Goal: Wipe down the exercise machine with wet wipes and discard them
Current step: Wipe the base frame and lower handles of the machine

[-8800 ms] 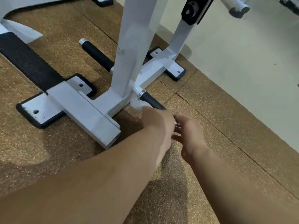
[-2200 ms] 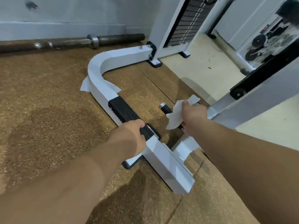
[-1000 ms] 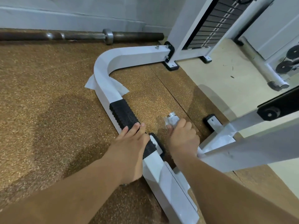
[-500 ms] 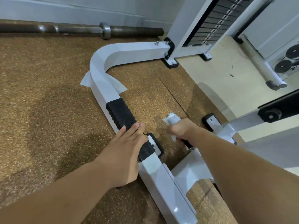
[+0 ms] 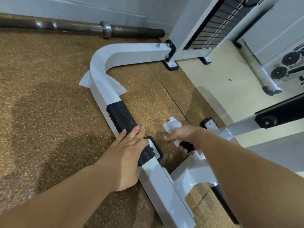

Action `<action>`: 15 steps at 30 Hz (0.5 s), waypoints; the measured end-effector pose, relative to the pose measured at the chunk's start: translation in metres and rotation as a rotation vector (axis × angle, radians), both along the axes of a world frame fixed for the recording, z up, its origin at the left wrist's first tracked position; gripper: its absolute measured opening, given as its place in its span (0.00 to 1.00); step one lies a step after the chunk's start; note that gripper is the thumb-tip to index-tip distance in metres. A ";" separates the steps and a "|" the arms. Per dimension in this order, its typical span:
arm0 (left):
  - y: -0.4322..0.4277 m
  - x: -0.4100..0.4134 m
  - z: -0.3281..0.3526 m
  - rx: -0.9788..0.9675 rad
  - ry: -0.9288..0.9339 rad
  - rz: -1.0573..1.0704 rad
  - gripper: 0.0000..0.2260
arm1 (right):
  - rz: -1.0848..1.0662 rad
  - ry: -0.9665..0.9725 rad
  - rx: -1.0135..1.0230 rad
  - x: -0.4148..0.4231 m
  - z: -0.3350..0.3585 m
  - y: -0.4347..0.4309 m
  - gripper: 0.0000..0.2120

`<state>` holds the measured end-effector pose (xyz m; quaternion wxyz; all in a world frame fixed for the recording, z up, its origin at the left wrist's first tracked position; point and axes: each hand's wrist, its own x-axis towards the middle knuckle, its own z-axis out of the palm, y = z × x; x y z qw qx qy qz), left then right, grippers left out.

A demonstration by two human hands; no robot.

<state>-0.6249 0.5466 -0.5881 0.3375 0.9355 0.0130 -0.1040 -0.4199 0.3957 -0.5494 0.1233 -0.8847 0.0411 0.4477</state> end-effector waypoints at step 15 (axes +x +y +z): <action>0.000 0.002 0.004 0.019 0.017 -0.002 0.34 | 0.159 -0.571 -0.275 -0.029 -0.020 -0.004 0.07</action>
